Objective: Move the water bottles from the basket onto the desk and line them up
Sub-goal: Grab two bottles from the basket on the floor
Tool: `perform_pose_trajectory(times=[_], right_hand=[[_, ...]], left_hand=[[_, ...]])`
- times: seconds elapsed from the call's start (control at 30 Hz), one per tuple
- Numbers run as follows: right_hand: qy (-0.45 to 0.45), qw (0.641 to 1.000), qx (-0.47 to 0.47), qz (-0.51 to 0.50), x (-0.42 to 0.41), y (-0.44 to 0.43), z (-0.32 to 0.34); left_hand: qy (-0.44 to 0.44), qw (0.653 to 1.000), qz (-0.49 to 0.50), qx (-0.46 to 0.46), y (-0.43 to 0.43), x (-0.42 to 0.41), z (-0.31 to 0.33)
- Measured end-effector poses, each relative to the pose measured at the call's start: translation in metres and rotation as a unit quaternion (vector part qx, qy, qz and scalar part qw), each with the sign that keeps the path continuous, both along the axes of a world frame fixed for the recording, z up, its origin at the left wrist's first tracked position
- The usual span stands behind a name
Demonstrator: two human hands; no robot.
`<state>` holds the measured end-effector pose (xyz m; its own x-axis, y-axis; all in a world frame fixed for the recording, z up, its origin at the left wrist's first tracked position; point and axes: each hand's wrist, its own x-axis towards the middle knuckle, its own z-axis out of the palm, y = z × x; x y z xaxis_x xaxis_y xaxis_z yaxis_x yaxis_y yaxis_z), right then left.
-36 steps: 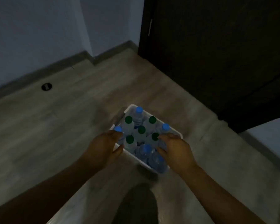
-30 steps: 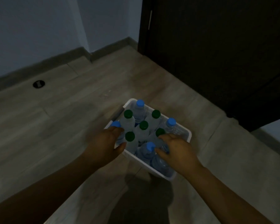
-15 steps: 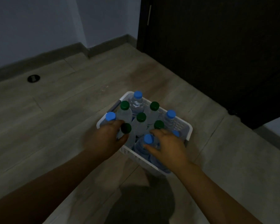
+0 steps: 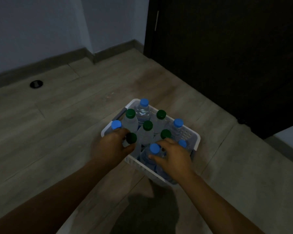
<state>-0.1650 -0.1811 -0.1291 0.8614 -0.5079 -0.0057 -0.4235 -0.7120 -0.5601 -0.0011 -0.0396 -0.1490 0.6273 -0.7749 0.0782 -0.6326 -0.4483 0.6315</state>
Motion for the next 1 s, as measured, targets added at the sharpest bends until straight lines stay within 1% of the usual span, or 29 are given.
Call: perform_pose_trajectory(times=[0.17,0.23,0.43,0.53,0.6,0.7,0.83,1.0], right_hand=[[-0.027,1.0,-0.013,-0.002,-0.004,0.003,0.003],[-0.034,0.999,-0.007,-0.01,-0.006,0.004,0.007],[-0.107,0.99,0.071,-0.06,-0.01,0.001,0.039],[-0.157,0.979,0.109,-0.069,-0.008,0.0,0.064],[-0.189,0.97,0.129,-0.077,-0.006,0.0,0.082],[-0.233,0.96,0.13,-0.082,-0.002,0.0,0.107],[-0.302,0.942,0.127,-0.074,0.004,0.001,0.153],[-0.392,0.9,0.169,-0.085,0.013,0.004,0.236]], left_hand=[[0.023,0.999,0.002,0.031,0.006,0.0,0.004],[0.028,0.999,0.001,0.025,0.007,-0.003,0.007],[0.045,0.997,0.01,-0.065,0.005,-0.014,0.035],[0.018,0.992,-0.005,-0.122,0.006,-0.013,0.06],[0.046,0.986,0.017,-0.16,0.008,-0.01,0.077],[0.114,0.974,0.034,-0.192,0.009,-0.005,0.103],[0.103,0.956,0.0,-0.274,0.006,-0.003,0.152],[0.15,0.912,0.008,-0.381,-0.003,-0.004,0.243]])
